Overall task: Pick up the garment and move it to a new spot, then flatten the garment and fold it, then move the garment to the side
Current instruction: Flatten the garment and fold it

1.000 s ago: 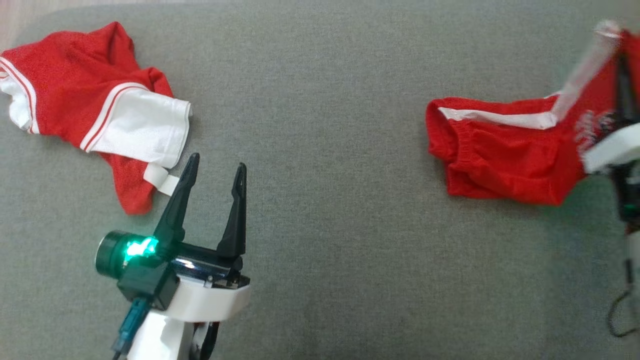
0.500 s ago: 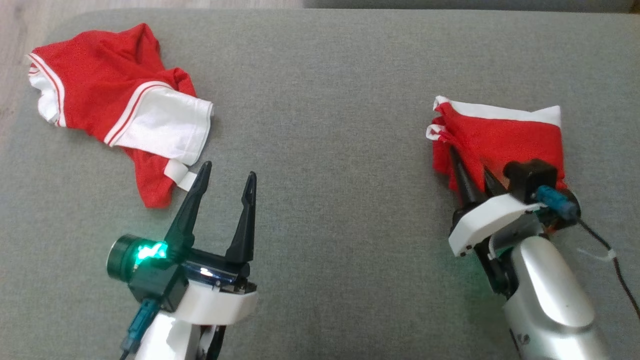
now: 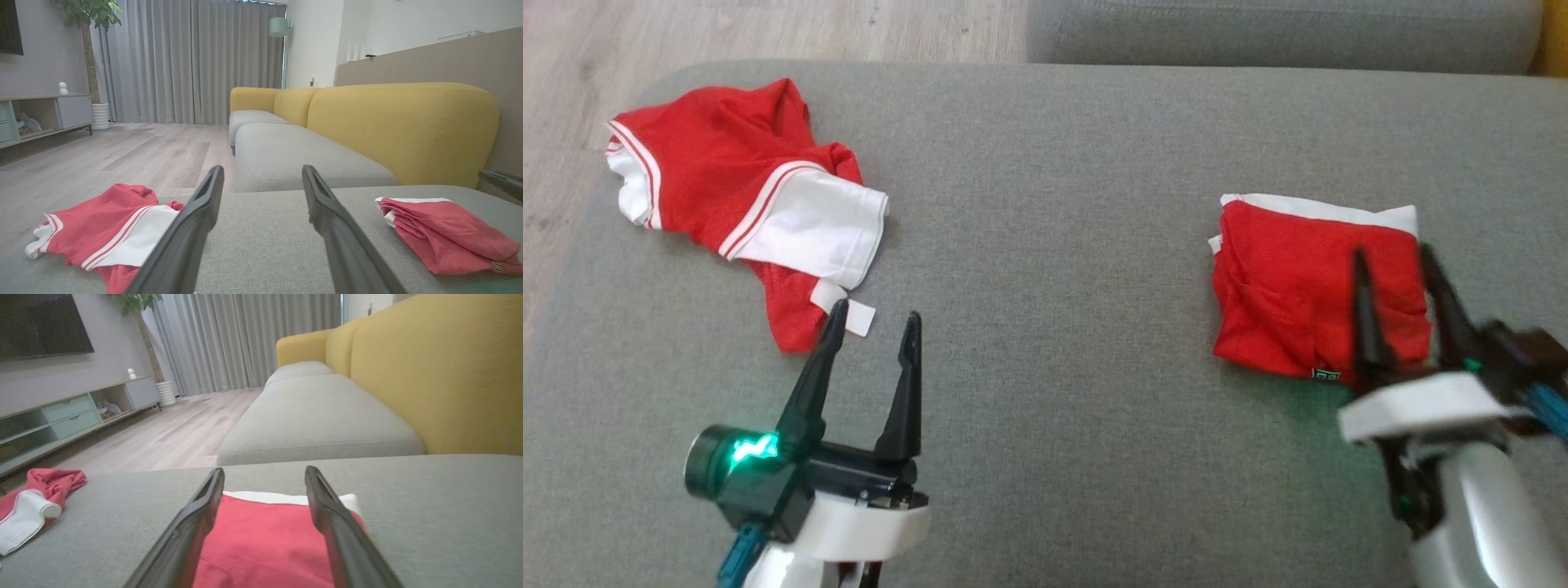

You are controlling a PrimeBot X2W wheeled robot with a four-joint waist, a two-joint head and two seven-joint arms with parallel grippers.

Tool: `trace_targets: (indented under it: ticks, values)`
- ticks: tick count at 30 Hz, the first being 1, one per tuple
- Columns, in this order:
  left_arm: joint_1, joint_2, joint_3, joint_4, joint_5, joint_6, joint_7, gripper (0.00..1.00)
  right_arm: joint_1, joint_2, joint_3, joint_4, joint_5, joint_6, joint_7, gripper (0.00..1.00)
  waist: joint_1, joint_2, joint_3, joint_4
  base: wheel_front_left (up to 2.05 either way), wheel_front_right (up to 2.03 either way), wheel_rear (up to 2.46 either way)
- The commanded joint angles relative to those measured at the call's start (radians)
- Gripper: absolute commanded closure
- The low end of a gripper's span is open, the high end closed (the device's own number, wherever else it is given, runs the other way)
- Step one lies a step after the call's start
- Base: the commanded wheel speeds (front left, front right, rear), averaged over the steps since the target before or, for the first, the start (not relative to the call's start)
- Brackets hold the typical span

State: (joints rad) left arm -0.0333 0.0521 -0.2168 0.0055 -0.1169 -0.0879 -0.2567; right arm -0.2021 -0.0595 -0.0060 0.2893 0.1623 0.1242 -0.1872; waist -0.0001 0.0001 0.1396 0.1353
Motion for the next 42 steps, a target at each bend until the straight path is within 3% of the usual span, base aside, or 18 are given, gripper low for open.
trace_targets:
  ticks: [1, 4, 14, 16, 20, 32, 36, 42]
  values:
    - [-0.010, -0.002, 0.044, -0.040, -0.004, 0.008, -0.005, 0.00, 0.009, 0.009, -0.001, -0.059, 0.012, 0.007, -0.017, 0.00, 0.0001, -0.0001, -0.007, 0.000, 0.00, 0.00, 0.00]
    - [0.026, -0.002, 0.062, -0.054, -0.009, 0.030, -0.005, 0.00, 0.079, -0.004, -0.044, -0.111, 0.027, 0.007, -0.045, 0.00, 0.0001, -0.0001, -0.036, -0.003, 0.00, 0.00, 0.00]
    - [0.174, -0.002, 0.072, -0.058, -0.020, 0.084, -0.005, 0.00, 0.236, -0.028, -0.031, -0.123, 0.040, 0.007, -0.074, 0.00, 0.0001, -0.0001, -0.138, -0.029, 0.00, 0.00, 0.00]
    - [0.180, -0.002, 0.064, -0.057, -0.018, 0.085, -0.005, 0.00, 0.236, -0.026, -0.035, -0.095, 0.041, 0.007, -0.074, 1.00, 0.0001, -0.0001, -0.141, -0.024, 0.00, 0.00, 0.00]
    - [0.172, -0.002, 0.046, -0.055, -0.019, 0.086, -0.005, 0.00, 0.164, -0.022, -0.031, 0.021, 0.037, 0.007, -0.074, 1.00, 0.0001, -0.0001, -0.140, -0.004, 0.00, 0.00, 0.00]
    - [0.124, -0.002, -0.033, -0.047, -0.030, 0.078, -0.005, 0.00, -0.171, -0.042, 0.033, 0.541, -0.028, 0.007, -0.073, 1.00, 0.0001, -0.0001, -0.081, 0.101, 0.00, 0.00, 0.00]
    - [0.114, -0.002, -0.040, -0.043, -0.044, 0.084, -0.005, 0.00, -0.193, -0.023, 0.075, 0.566, -0.002, 0.007, -0.074, 1.00, 0.0001, -0.0001, -0.069, 0.111, 0.00, 0.00, 0.00]
    - [0.110, -0.002, -0.037, -0.033, -0.056, 0.089, -0.005, 0.00, -0.144, 0.000, 0.218, 0.521, 0.050, 0.007, -0.074, 1.00, 0.0001, -0.0001, -0.066, 0.087, 0.00, 0.00, 0.00]
